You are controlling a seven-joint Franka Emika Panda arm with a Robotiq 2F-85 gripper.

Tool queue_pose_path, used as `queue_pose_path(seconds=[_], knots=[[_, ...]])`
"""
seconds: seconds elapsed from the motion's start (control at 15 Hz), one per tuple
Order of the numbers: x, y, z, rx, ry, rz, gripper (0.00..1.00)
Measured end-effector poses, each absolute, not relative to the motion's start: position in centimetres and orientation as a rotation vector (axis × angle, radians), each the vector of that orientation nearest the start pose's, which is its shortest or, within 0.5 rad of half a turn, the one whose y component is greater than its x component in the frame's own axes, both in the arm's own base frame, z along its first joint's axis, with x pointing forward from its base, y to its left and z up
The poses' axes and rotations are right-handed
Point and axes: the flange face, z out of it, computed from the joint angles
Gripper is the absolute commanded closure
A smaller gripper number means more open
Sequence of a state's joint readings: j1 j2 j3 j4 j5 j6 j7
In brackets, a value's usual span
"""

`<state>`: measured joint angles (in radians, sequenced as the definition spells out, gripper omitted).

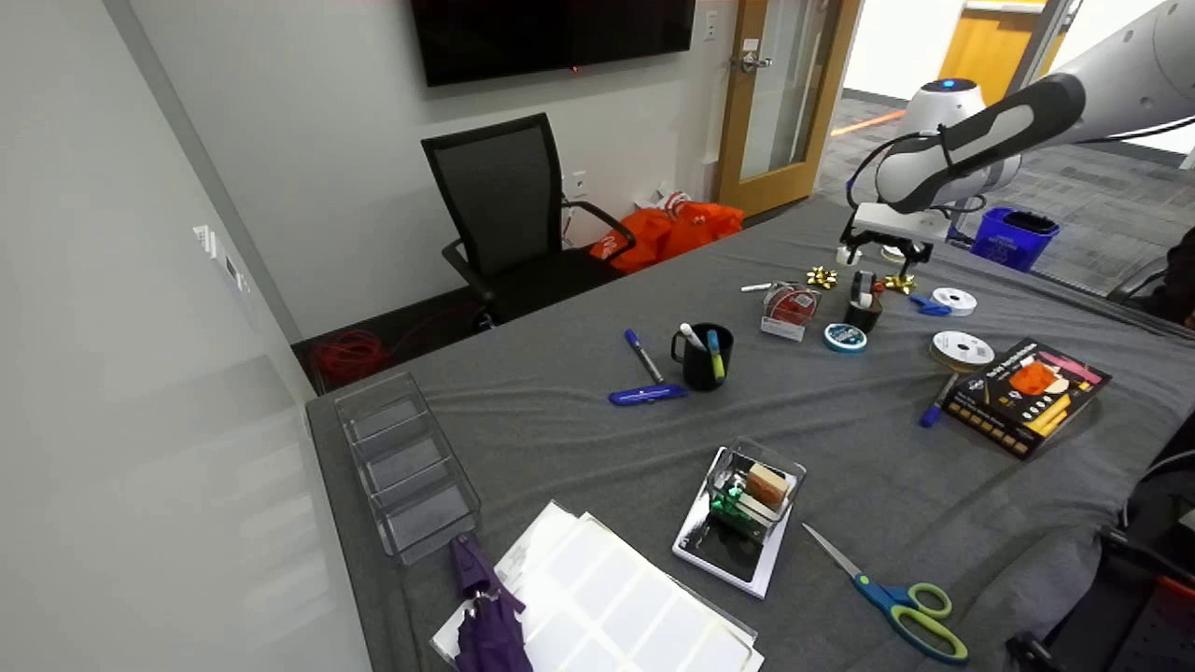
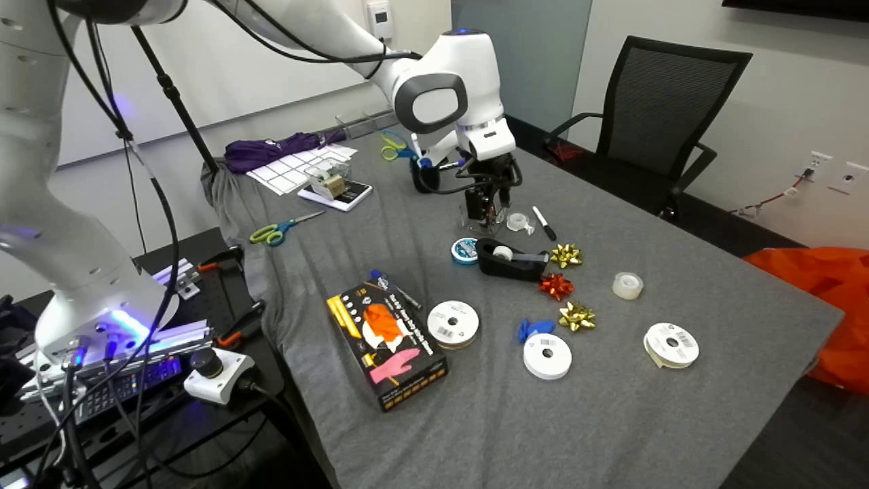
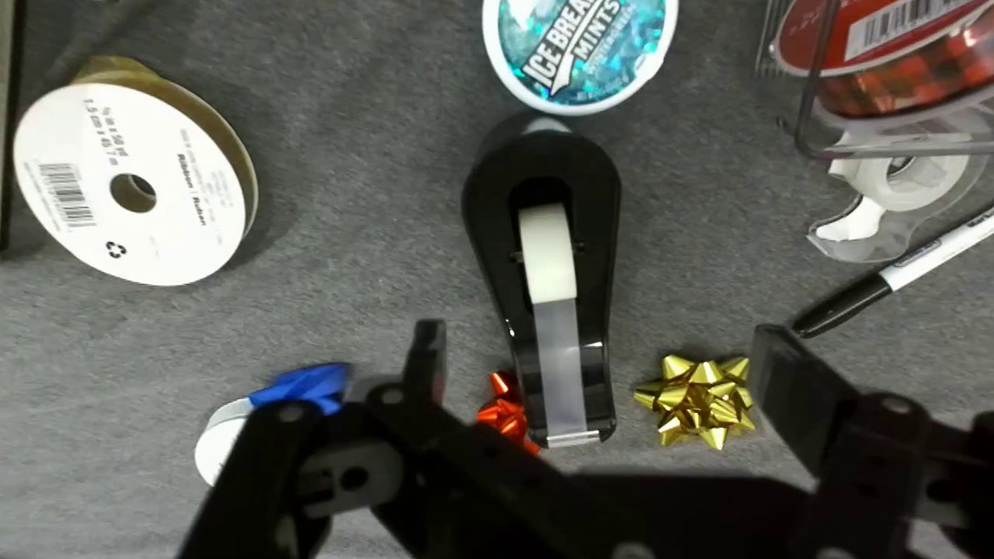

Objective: Move the tape dispenser to the left.

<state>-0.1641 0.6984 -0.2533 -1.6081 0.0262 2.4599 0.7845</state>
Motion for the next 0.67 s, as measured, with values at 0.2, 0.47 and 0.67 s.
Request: queue_pose_path(seconds=[0.2,0.47,0.67], knots=[[67.3,-27.2,23.2,-2.725,1.755,-0.374,0.00],[67.4,-27.1,23.2,-2.726,1.753,-0.374,0.00],[67.4,-27.1,23.2,-2.727,1.753,-0.374,0.00]])
